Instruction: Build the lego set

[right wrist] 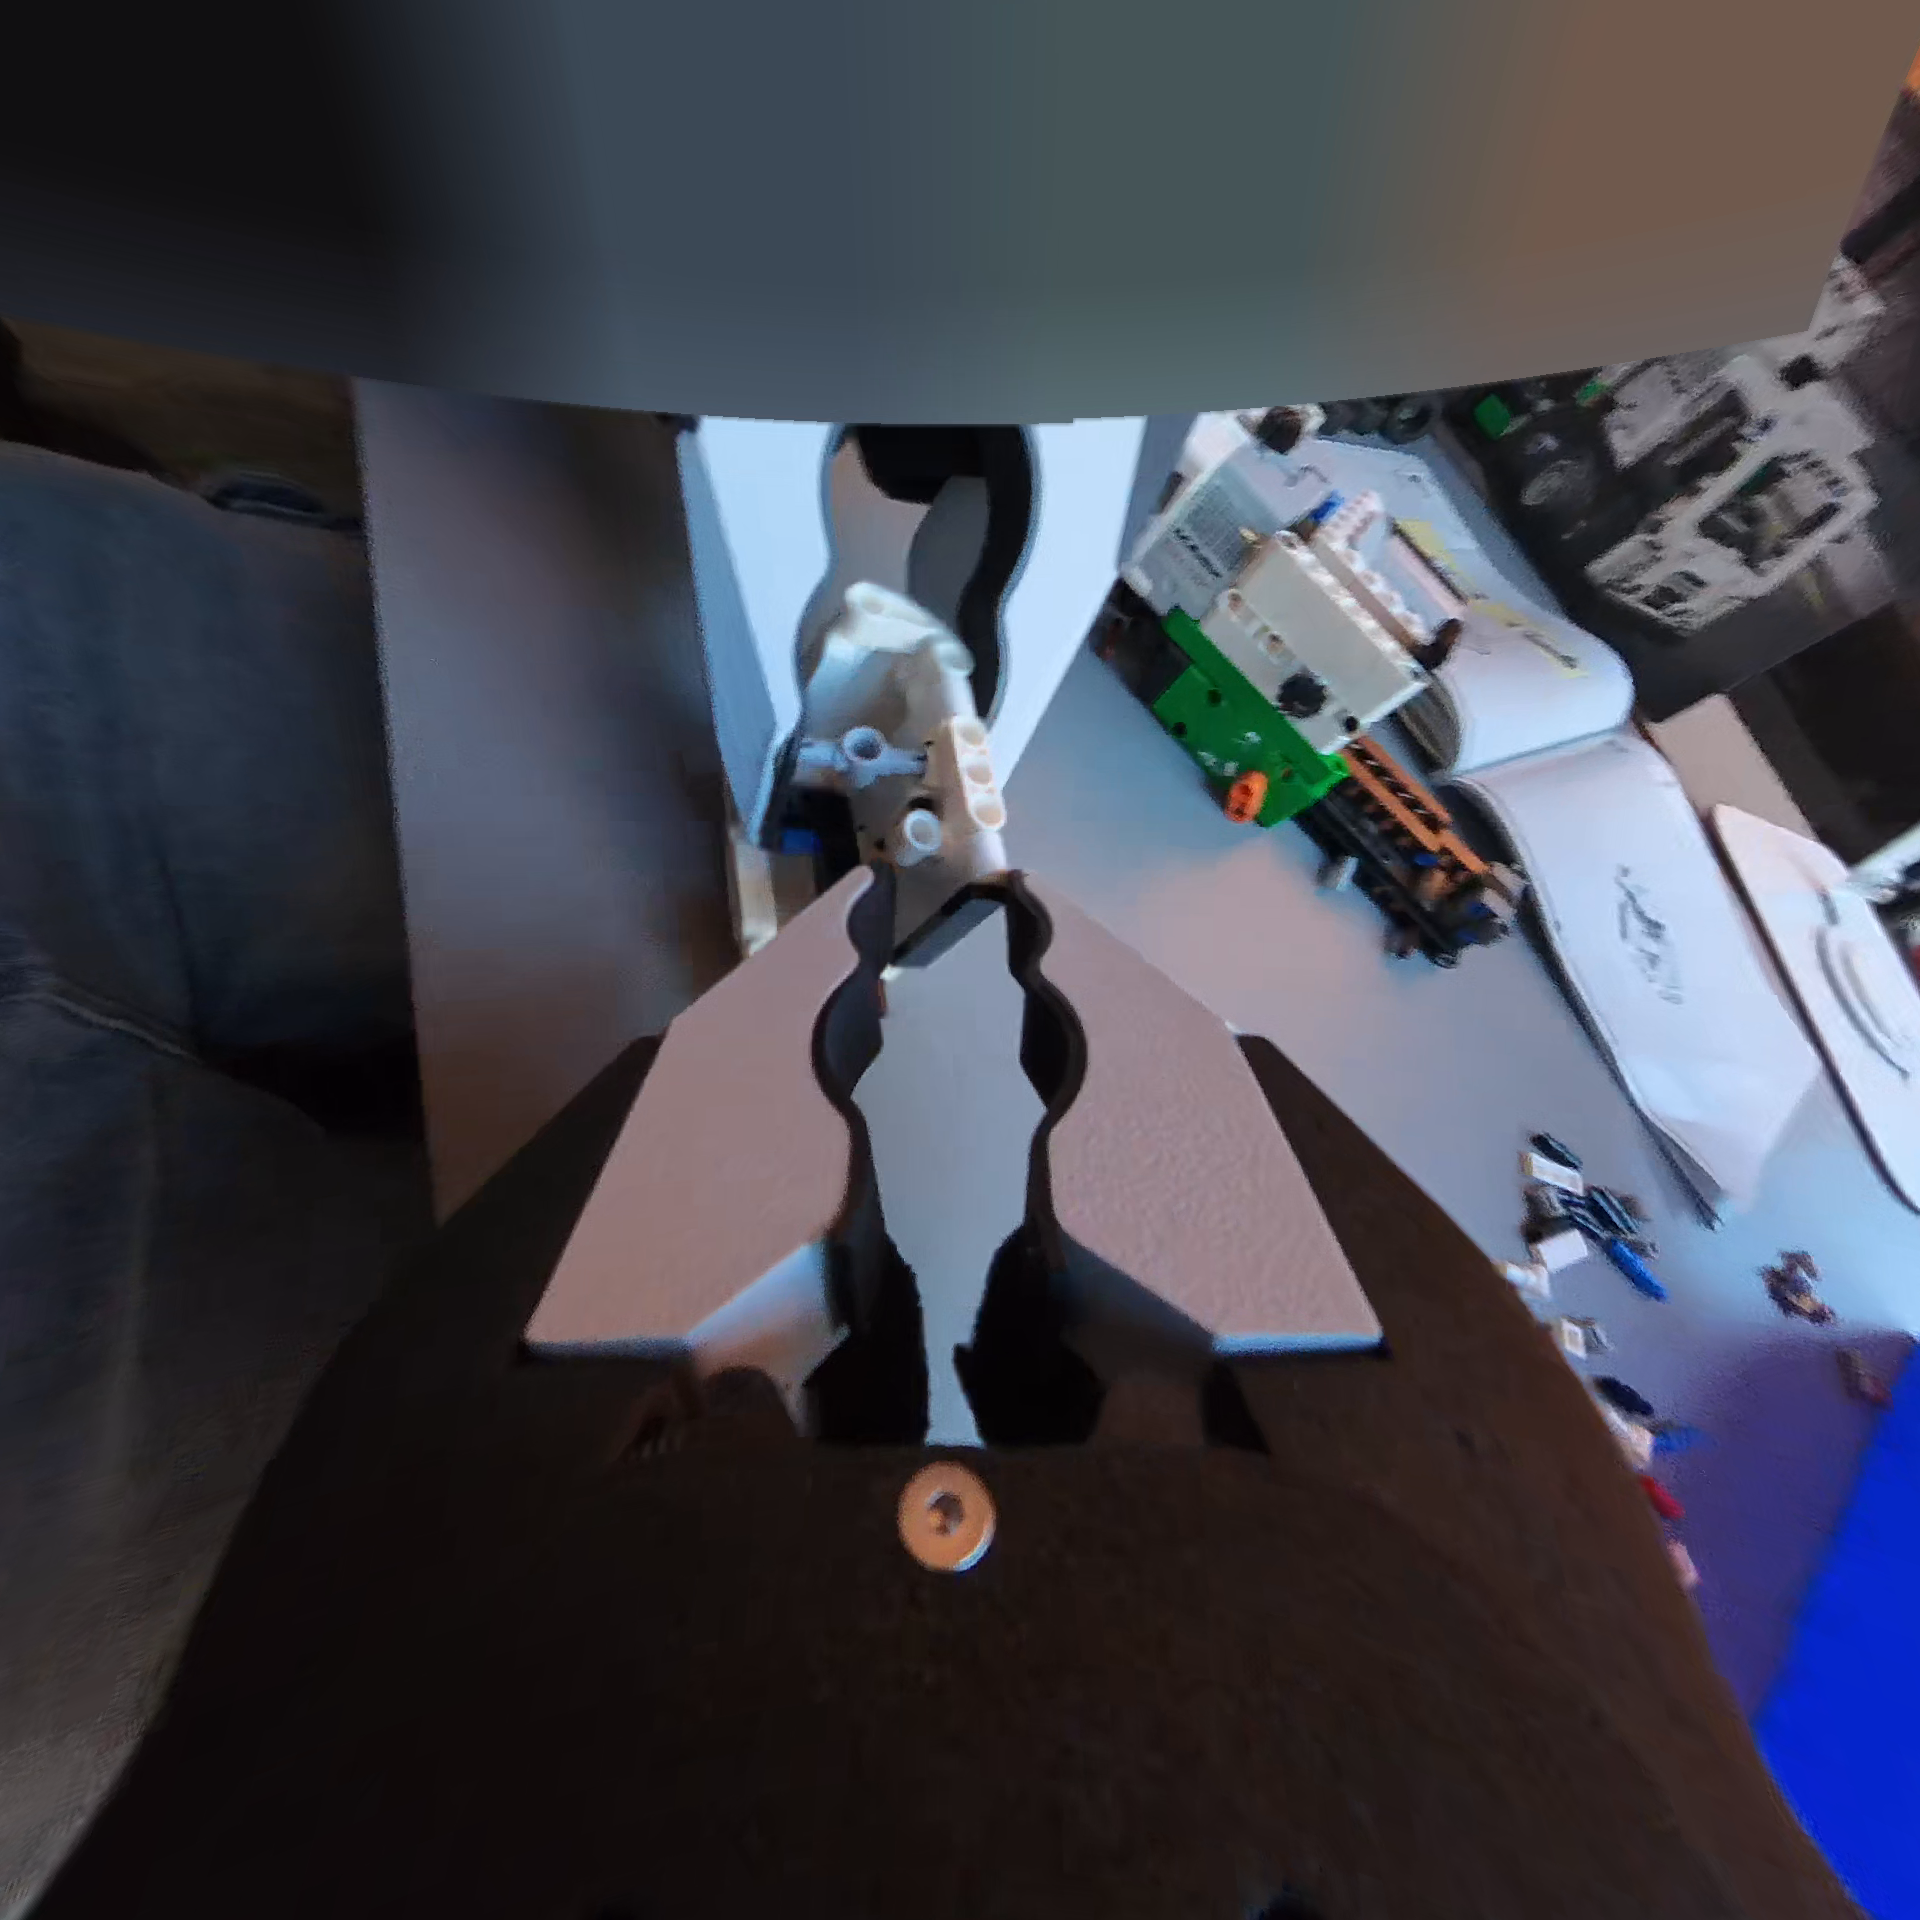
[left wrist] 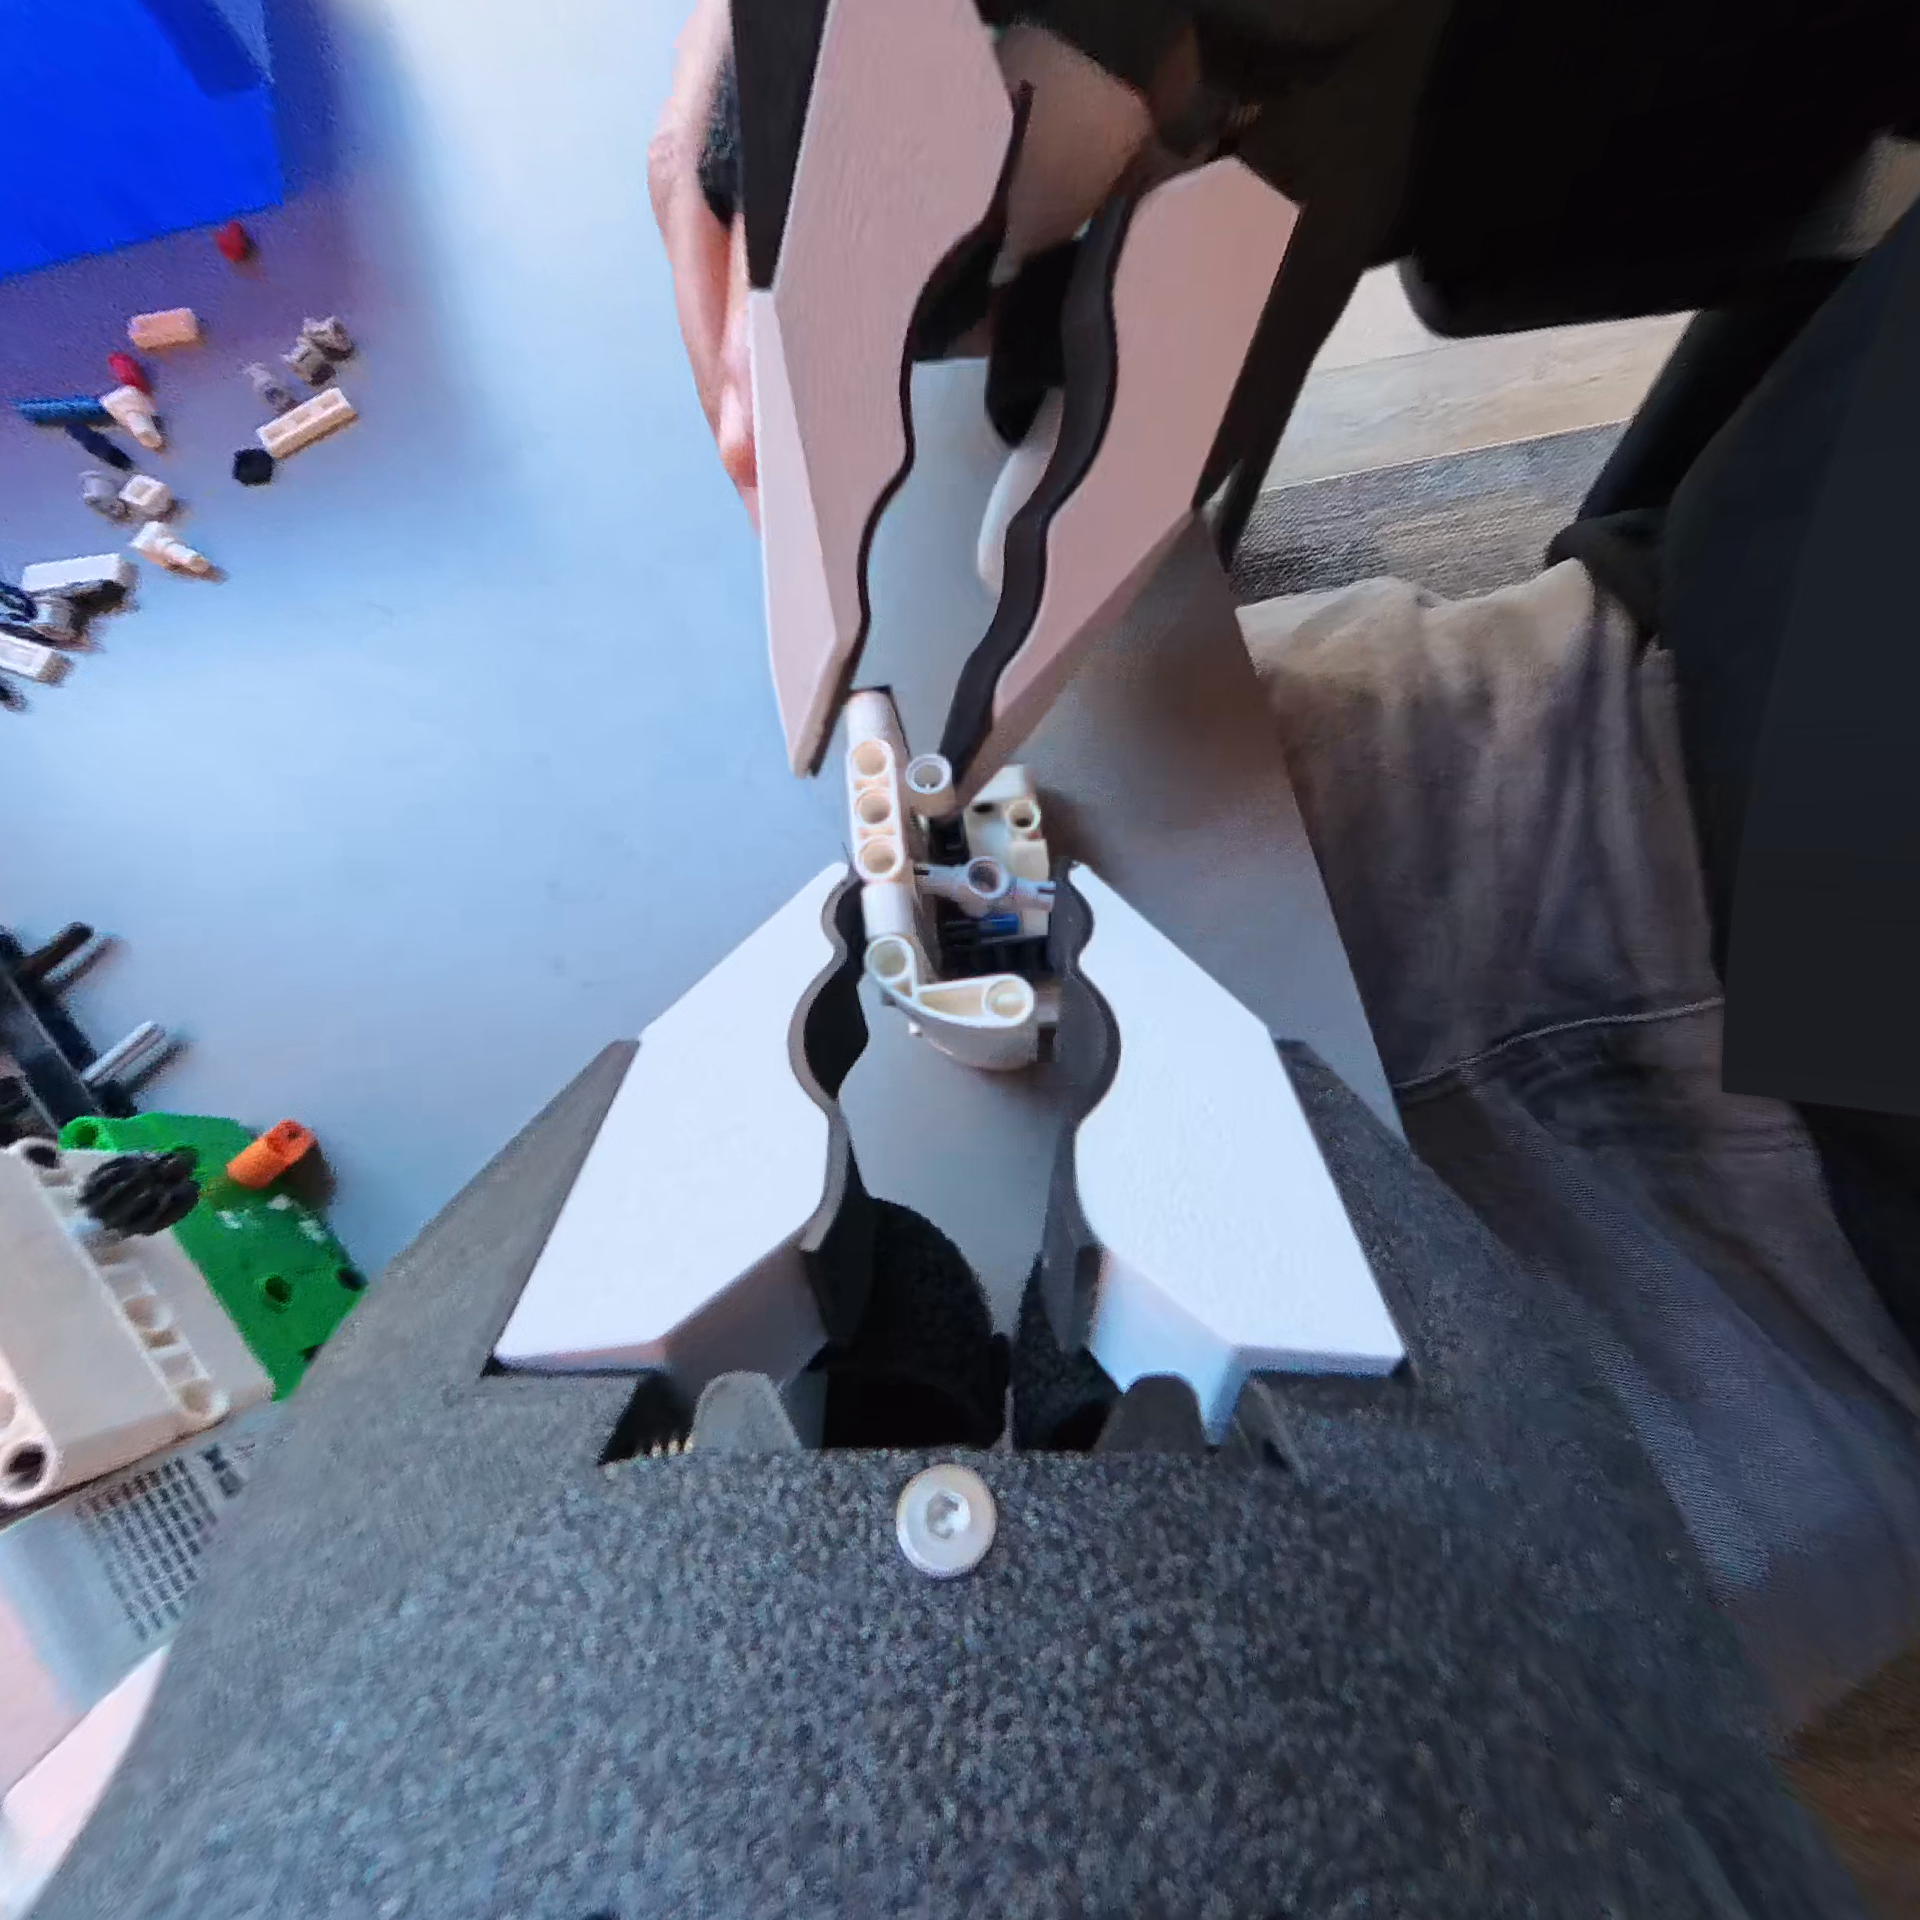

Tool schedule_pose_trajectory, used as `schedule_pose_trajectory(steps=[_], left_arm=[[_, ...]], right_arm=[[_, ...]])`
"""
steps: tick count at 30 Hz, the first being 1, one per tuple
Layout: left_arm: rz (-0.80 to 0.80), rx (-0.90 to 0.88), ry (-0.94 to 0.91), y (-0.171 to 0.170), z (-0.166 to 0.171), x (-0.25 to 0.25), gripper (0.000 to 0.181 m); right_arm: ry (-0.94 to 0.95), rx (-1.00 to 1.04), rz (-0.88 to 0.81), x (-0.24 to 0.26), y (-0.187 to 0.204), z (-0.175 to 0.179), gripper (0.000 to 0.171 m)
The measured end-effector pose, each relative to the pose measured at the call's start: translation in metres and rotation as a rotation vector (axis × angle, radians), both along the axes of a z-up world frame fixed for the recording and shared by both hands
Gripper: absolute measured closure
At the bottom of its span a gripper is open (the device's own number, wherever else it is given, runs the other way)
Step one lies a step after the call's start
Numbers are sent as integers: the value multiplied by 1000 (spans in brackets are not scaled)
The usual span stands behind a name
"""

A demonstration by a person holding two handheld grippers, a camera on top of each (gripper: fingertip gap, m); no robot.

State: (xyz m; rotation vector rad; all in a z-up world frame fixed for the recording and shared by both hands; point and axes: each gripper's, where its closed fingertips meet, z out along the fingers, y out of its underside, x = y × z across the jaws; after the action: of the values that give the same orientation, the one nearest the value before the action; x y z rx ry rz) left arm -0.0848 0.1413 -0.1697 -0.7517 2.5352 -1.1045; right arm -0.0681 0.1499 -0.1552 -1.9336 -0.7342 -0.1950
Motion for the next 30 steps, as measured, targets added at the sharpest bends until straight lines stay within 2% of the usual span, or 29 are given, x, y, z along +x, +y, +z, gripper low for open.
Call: schedule_pose_trajectory(steps=[6,10,13,15,18,30], left_arm=[[12,44,-39,4,-1,4,150],[23,42,-50,5,-1,6,150],[18,25,-48,3,-1,5,150],[14,21,-46,2,-1,5,150],[14,18,-46,2,-1,5,150],[8,-29,-7,-1,0,4,149]], right_arm=[[244,-66,-12,1,-3,8,145],[549,-113,-71,2,6,17,140],[658,-161,-61,-1,12,11,138],[652,-169,-58,-1,13,9,139],[606,-153,-46,-3,13,9,150],[389,-56,-14,-7,12,10,159]])
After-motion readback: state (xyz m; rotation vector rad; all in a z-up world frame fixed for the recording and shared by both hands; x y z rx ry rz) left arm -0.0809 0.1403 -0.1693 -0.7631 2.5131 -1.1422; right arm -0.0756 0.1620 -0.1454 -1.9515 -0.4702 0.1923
